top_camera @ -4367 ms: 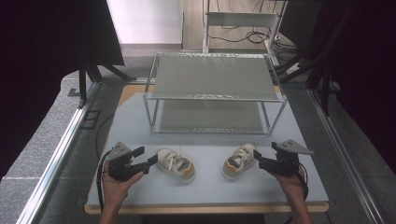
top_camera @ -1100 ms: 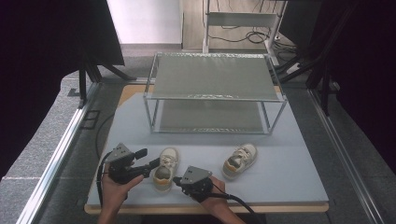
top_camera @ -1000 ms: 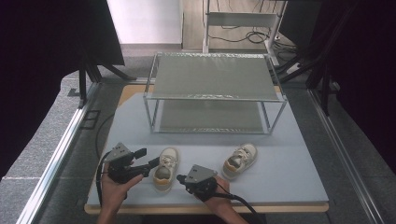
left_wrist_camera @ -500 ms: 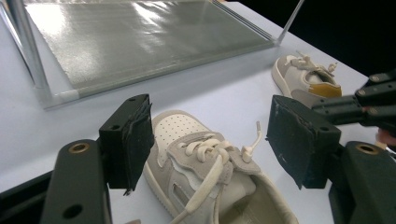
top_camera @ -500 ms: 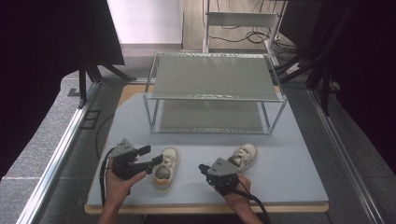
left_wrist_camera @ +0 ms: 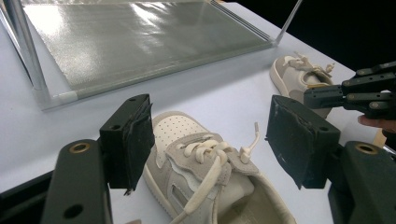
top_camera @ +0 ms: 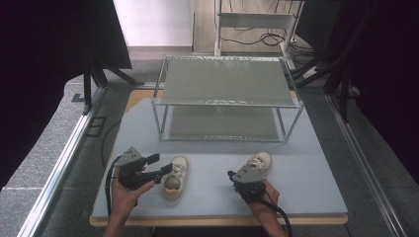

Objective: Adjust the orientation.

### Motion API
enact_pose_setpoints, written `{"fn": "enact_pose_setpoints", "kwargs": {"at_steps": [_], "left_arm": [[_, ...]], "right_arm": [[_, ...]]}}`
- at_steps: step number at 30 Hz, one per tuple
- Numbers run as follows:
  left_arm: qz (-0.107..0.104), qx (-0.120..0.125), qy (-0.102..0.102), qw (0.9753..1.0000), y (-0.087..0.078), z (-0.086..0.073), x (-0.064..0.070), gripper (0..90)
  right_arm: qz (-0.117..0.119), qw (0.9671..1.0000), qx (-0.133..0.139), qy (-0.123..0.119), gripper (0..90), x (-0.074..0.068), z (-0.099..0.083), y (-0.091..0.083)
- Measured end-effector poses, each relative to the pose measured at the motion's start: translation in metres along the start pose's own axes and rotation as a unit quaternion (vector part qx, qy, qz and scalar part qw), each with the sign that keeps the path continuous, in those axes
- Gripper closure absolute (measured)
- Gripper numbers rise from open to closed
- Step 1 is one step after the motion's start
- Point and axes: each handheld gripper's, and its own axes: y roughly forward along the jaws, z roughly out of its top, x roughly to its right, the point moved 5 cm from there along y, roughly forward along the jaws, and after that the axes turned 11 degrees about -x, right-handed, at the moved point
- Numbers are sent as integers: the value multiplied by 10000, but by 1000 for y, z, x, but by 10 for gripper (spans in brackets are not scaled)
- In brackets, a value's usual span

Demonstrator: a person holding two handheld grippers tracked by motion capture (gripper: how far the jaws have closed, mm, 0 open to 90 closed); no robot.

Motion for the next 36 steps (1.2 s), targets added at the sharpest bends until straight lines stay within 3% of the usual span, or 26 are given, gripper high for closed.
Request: {"fn": "enact_pose_setpoints", "kwargs": {"at_steps": [2,5,13,31,36], "left_arm": [[3,-7,-5,10000,0,0,0,315],[-13,-33,-3,10000,2,-1,0,315],[-14,-83,27,10000,4,-1,1,316],[-2,-218,63,9997,11,-4,1,317],[-37,-287,119,9995,16,-4,5,317]], "right_arm": [[-11,10000,-23,4,894,1,-3,-1],[180,9998,10,119,895,4,-10,-5],[201,9998,-31,41,895,4,-14,-9],[305,9994,-63,124,873,13,-37,-32],[347,9992,59,182,871,16,-36,-39]]}}
